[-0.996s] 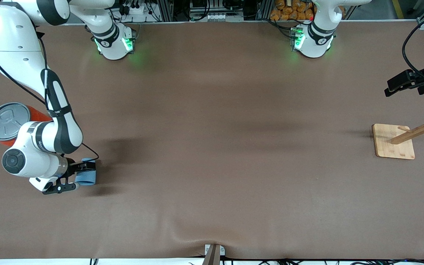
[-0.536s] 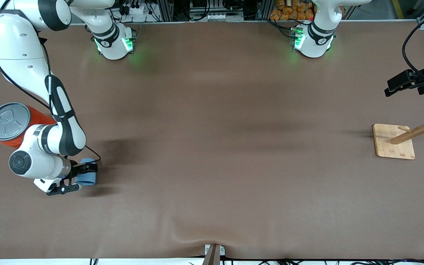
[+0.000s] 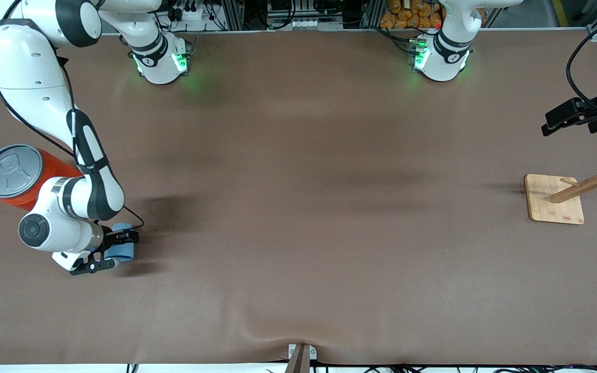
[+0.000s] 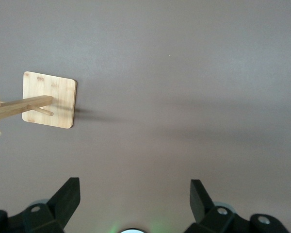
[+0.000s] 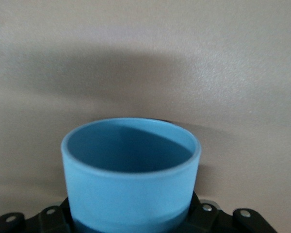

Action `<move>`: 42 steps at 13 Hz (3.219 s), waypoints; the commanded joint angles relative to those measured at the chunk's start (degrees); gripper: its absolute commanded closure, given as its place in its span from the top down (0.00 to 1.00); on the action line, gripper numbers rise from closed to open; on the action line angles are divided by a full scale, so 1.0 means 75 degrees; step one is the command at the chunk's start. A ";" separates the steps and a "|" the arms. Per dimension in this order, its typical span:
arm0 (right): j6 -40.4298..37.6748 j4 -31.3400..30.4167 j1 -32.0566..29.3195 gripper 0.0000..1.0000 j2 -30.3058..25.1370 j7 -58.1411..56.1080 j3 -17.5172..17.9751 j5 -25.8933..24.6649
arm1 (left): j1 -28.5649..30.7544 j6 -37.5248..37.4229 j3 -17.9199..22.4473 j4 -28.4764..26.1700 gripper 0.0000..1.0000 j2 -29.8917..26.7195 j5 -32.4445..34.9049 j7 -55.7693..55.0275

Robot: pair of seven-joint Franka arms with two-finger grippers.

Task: Flip cup
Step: 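Close the right gripper around the blue cup's body, then lift the blue cup with the right gripper and carry it toward mid-table, then lower the blue cup onto its side and open the right gripper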

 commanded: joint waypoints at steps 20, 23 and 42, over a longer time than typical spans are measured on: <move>0.0706 0.0281 0.1582 0.33 -0.0863 -0.7082 0.1978 -0.0032 | 0.0031 -0.0100 -0.0054 0.0077 1.00 0.0014 0.0008 -0.0027; 0.0789 0.0444 0.2741 0.33 -0.0747 -0.7155 0.1896 -0.0137 | 0.0019 -0.0100 -0.0055 0.0077 1.00 0.0038 0.0008 -0.0027; 0.1445 0.1336 0.5686 0.33 0.0976 -0.5586 0.0560 -0.0699 | -0.0004 -0.0100 -0.0066 0.0076 1.00 0.0050 -0.0004 -0.0027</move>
